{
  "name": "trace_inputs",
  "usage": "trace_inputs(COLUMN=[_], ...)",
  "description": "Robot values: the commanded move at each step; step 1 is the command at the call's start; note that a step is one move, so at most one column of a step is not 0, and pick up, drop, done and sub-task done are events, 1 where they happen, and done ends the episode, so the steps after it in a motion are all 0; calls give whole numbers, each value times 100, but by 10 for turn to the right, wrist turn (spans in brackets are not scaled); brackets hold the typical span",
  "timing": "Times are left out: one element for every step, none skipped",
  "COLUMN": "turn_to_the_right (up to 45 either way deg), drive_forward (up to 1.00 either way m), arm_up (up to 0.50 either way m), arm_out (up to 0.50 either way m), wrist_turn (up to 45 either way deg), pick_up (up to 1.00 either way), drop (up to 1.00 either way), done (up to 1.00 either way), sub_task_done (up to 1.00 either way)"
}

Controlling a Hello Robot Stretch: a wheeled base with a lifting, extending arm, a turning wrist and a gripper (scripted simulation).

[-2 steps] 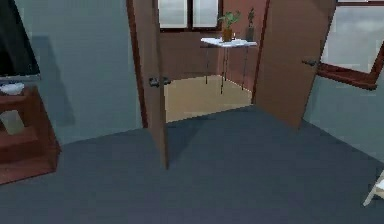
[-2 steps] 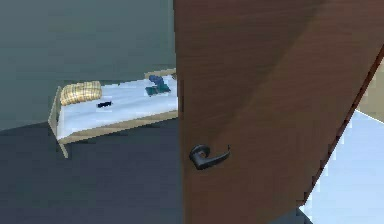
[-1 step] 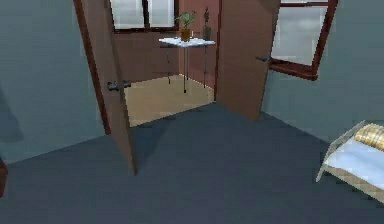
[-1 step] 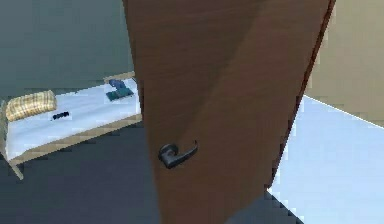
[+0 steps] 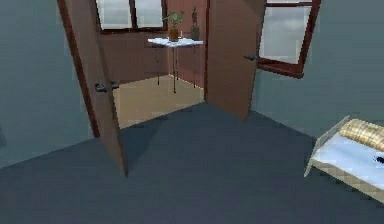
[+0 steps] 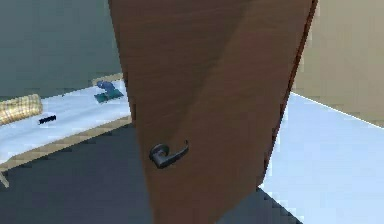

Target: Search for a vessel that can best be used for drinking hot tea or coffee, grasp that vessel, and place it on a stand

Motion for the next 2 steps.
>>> trace_inputs(turn_to_the_right=[0,0], drive_forward=[100,70], arm_up=[0,0], arm_out=[0,0], wrist_turn=[0,0], pick_up=[0,0], drop=[0,0], done=[0,0], sub_task_done=[0,0])
